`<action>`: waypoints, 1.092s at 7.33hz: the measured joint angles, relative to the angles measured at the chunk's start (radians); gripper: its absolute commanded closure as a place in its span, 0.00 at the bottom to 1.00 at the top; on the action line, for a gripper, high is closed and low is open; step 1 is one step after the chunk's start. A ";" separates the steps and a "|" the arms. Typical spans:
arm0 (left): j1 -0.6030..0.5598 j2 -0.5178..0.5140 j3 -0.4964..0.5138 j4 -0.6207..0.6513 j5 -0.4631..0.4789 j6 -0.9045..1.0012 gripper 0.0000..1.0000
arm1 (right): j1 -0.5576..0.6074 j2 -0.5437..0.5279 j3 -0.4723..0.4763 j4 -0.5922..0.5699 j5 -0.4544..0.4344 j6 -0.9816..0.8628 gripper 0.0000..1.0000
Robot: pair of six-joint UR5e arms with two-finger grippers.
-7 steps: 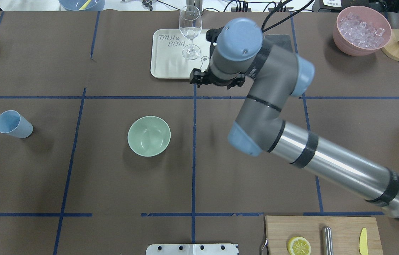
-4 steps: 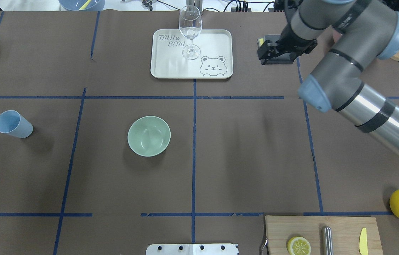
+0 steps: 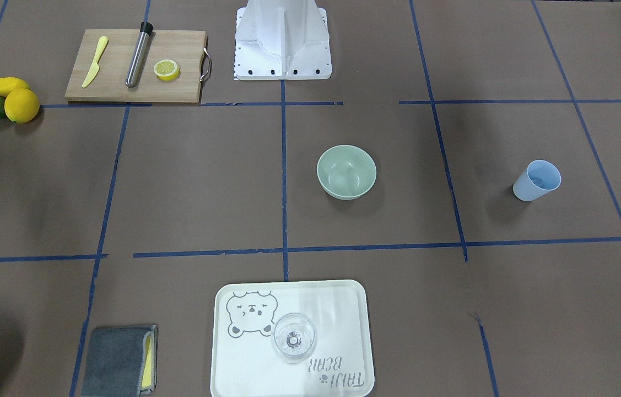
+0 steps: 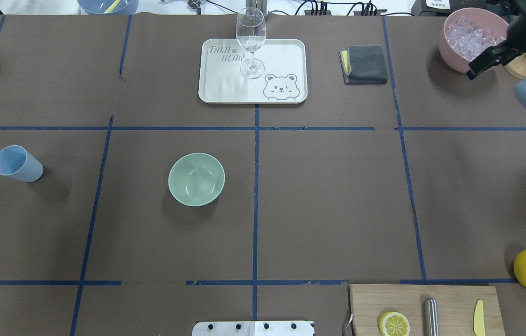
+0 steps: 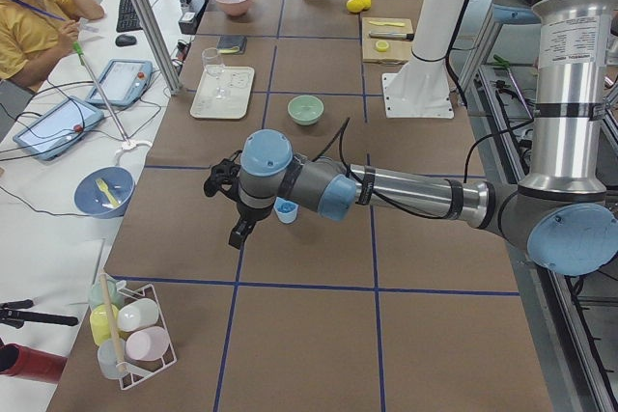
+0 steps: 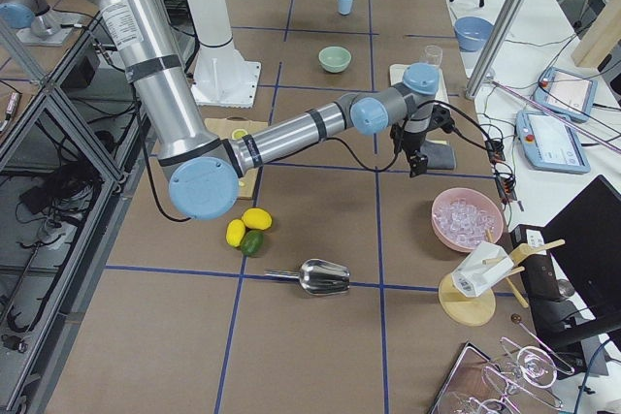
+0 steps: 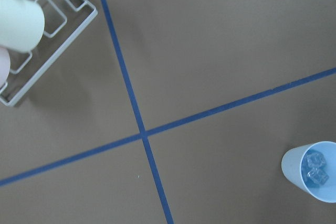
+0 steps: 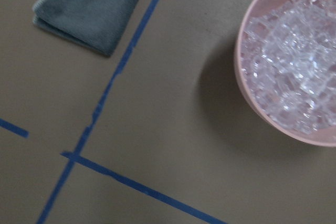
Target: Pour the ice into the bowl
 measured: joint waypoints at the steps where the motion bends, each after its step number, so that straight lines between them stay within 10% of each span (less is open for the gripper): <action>1: 0.000 -0.002 0.007 -0.128 -0.001 -0.009 0.00 | 0.059 -0.043 -0.004 -0.032 0.015 -0.077 0.00; 5: 0.097 -0.016 0.018 -0.544 0.048 -0.503 0.00 | 0.132 -0.142 0.003 -0.054 0.030 -0.126 0.00; 8: 0.368 0.010 -0.033 -0.614 0.352 -0.767 0.00 | 0.135 -0.152 0.004 -0.054 0.038 -0.125 0.00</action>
